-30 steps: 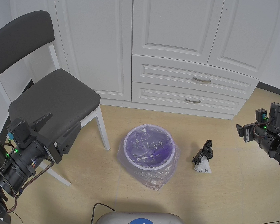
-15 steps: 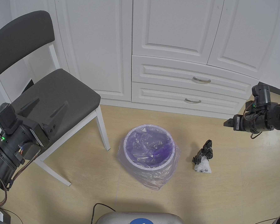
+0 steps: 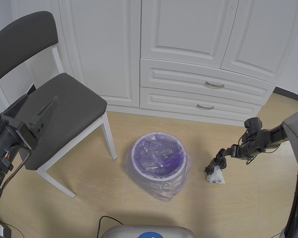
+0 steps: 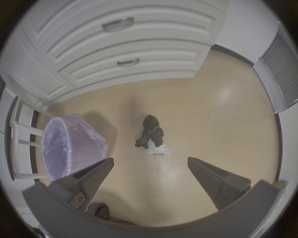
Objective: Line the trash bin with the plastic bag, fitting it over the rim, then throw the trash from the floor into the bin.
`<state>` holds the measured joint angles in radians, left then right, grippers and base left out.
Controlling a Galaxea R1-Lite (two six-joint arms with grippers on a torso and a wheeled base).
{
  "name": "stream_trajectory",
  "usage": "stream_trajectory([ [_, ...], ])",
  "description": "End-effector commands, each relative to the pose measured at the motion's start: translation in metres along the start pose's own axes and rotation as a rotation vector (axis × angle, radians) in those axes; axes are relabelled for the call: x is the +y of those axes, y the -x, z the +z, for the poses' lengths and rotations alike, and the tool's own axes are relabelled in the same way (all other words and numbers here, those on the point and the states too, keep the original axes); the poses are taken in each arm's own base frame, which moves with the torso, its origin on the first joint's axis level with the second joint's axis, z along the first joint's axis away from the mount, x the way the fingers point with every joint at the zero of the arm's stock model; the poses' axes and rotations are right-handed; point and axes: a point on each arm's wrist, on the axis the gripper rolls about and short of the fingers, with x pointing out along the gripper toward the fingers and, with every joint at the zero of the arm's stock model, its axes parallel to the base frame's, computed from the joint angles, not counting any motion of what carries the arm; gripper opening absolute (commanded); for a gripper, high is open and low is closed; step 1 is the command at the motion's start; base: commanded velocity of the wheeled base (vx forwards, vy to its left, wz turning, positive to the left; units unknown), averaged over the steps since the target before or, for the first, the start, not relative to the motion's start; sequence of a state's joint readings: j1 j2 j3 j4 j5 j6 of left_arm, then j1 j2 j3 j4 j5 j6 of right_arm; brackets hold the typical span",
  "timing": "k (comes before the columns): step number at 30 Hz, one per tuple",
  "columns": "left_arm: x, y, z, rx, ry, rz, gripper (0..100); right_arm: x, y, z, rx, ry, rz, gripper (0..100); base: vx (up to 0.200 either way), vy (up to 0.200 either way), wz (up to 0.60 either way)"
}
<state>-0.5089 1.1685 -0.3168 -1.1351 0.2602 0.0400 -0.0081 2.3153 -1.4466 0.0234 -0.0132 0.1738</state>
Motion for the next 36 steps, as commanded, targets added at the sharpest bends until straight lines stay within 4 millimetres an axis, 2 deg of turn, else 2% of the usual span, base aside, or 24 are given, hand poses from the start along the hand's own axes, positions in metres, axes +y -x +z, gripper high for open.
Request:
stream_trajectory([
  [1,0.000,0.001,0.001,-0.002,-0.007,-0.003,100,-0.013,-0.079,-0.031,0.079,-0.064,0.050,100,0.000,0.000,0.00],
  [7,-0.002,-0.001,-0.001,0.008,-0.011,-0.014,100,-0.007,-0.111,-0.032,0.036,-0.100,0.110,100,0.000,0.000,0.00],
  [9,-0.002,-0.001,-0.001,0.008,-0.011,-0.014,100,-0.007,-0.111,-0.032,0.036,-0.100,0.110,100,0.000,0.000,0.00],
  [10,-0.003,-0.003,-0.005,0.026,-0.017,-0.013,100,-0.012,-0.134,-0.033,0.016,-0.125,0.084,100,0.000,0.000,0.00],
  [17,-0.001,-0.002,-0.006,0.029,-0.020,-0.001,100,-0.018,-0.167,-0.037,-0.064,-0.134,-0.028,100,0.000,0.000,0.00],
  [25,0.000,-0.002,-0.010,0.045,-0.027,0.003,100,-0.017,-0.180,-0.039,-0.189,-0.126,-0.019,100,0.000,0.000,0.00],
  [36,0.000,-0.002,-0.010,0.044,-0.027,0.004,100,-0.009,-0.185,-0.041,-0.279,-0.124,0.023,100,0.000,0.000,0.00],
])
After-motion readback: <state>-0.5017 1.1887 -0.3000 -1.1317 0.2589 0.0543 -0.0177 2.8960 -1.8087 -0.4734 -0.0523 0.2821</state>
